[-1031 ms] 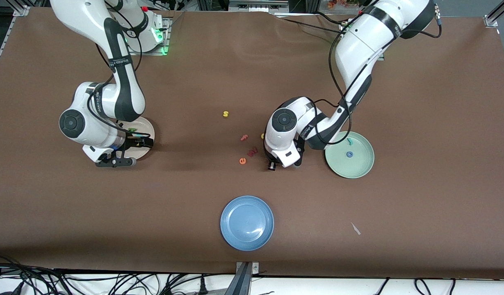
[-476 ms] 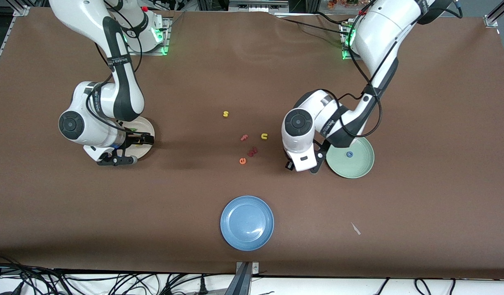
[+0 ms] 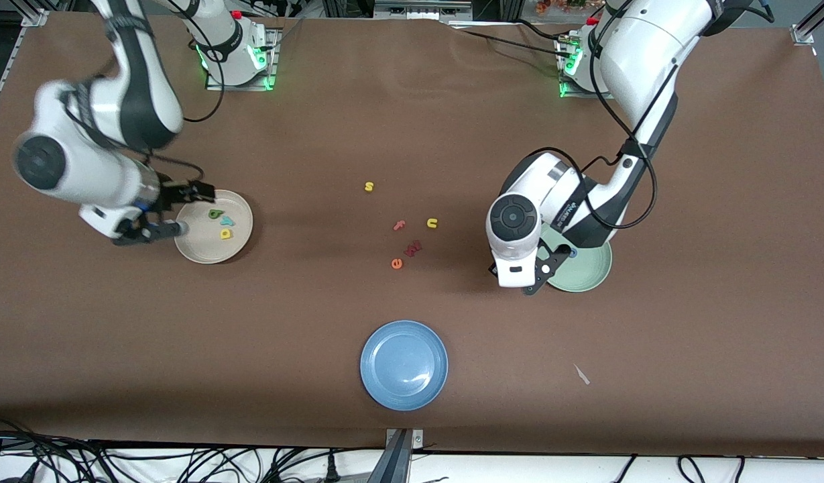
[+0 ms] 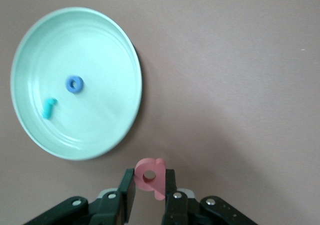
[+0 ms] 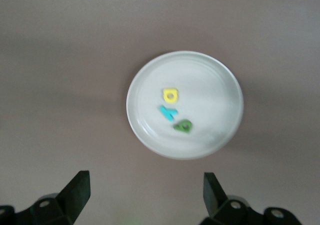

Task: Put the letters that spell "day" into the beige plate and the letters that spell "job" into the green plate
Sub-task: 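Place the pink a in the green plate while the right gripper returns to rest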

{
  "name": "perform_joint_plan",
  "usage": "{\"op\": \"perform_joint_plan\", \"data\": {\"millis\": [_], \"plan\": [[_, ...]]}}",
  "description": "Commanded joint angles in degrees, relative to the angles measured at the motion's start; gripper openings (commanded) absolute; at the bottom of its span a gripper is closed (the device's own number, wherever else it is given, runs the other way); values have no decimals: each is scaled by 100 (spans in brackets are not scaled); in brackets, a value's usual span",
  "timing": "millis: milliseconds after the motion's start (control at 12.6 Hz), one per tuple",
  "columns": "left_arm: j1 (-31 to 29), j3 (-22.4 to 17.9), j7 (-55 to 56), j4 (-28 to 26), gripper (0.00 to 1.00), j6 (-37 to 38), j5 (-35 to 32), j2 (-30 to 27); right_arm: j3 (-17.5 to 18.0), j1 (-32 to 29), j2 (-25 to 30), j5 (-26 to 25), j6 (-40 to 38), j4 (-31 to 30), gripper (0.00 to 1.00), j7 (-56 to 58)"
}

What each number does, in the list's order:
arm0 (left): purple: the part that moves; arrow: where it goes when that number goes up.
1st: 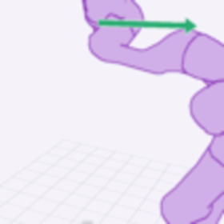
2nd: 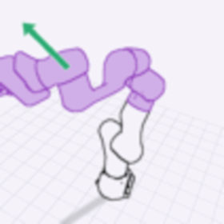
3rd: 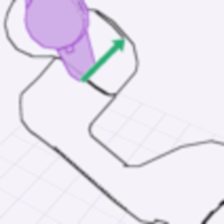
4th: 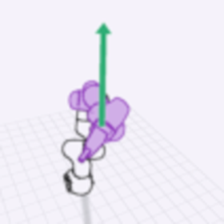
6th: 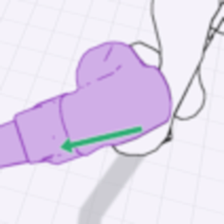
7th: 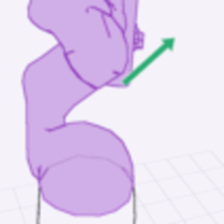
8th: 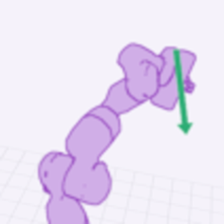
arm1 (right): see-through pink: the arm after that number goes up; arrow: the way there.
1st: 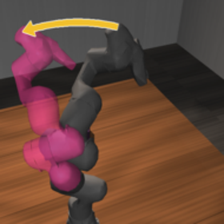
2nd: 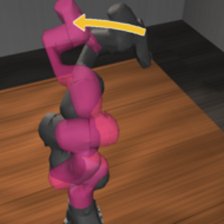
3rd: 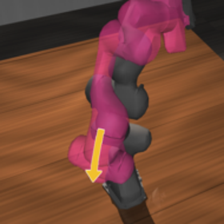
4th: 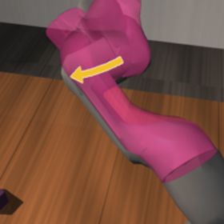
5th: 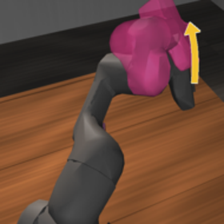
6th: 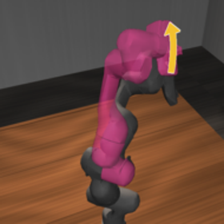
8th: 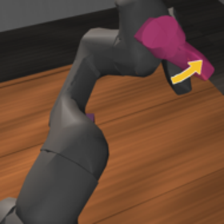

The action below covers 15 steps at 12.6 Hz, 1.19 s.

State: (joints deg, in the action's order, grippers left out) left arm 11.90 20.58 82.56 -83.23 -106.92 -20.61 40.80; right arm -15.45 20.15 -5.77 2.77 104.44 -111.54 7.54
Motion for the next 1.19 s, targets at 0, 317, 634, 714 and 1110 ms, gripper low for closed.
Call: {"op": "perform_joint_plan", "data": {"millis": [0, 317, 634, 714, 1110], "plan": [[-206, 25, -861, -176, 0, 372, -101, -221, 349, -283, 542, -513, -772, 409, 100, -121], [-557, 16, -2136, -359, 0, 760, -110, -213, 289, -529, 252, -461, -2103, 2082, 100, -348], [-821, 25, -3131, -483, 0, 743, -49, -90, 113, -573, 261, -453, -1962, 2286, 100, -974], [-821, 25, -3149, -483, 0, 708, 91, -46, 104, -591, 261, -444, -1962, 2286, 100, -974], [-874, 25, -3167, -702, 1, 156, 118, 174, 77, -547, 261, -417, -1945, 2277, 100, -816]]}}
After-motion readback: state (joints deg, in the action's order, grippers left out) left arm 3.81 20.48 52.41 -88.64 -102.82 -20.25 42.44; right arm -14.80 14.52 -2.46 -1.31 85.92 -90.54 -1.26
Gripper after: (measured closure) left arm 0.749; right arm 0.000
